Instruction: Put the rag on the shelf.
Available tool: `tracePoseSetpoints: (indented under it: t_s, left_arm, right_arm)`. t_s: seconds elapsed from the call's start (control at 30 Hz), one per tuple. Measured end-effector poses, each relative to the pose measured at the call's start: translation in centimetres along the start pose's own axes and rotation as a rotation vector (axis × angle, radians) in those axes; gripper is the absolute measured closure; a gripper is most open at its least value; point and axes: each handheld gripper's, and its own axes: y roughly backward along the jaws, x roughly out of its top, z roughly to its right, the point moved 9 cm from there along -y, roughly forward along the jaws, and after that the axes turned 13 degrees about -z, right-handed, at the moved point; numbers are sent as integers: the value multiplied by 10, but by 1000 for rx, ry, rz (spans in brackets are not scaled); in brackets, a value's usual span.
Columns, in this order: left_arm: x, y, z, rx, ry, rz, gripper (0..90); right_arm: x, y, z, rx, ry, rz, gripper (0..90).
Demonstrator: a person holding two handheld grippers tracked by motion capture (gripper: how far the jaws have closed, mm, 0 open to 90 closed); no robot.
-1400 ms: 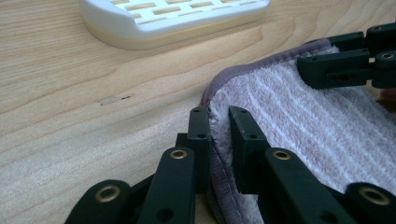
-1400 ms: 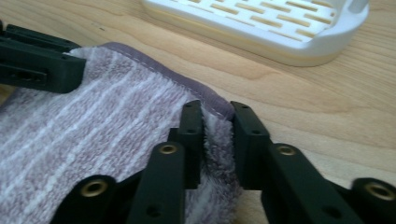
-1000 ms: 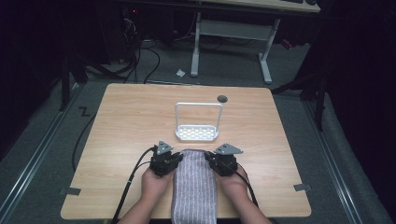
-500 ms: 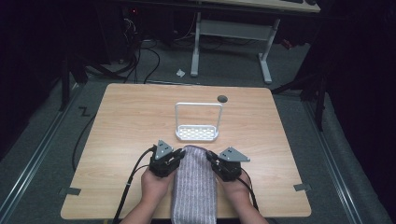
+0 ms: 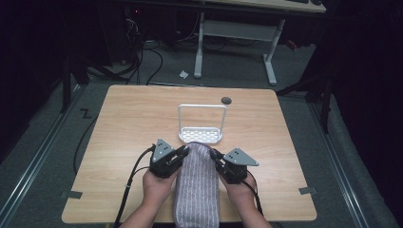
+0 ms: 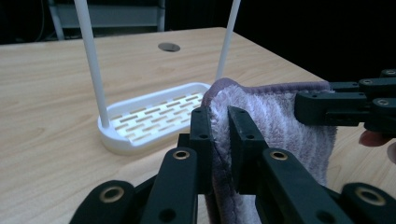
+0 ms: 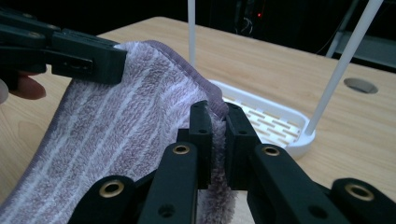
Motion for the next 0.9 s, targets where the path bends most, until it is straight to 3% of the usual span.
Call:
tracePoseSetpoints:
  t_s: [0.17,0.4,0.9]
  left_arm:
    - [10,6,3,-2,2,29,811]
    - [36,23,13,9,-36,93,811]
    - [73,51,26,8,-82,187,811]
  right_arm:
    - [11,11,2,-13,5,36,838]
    - [38,31,11,-30,-1,109,837]
    - [77,65,9,-50,30,204,837]
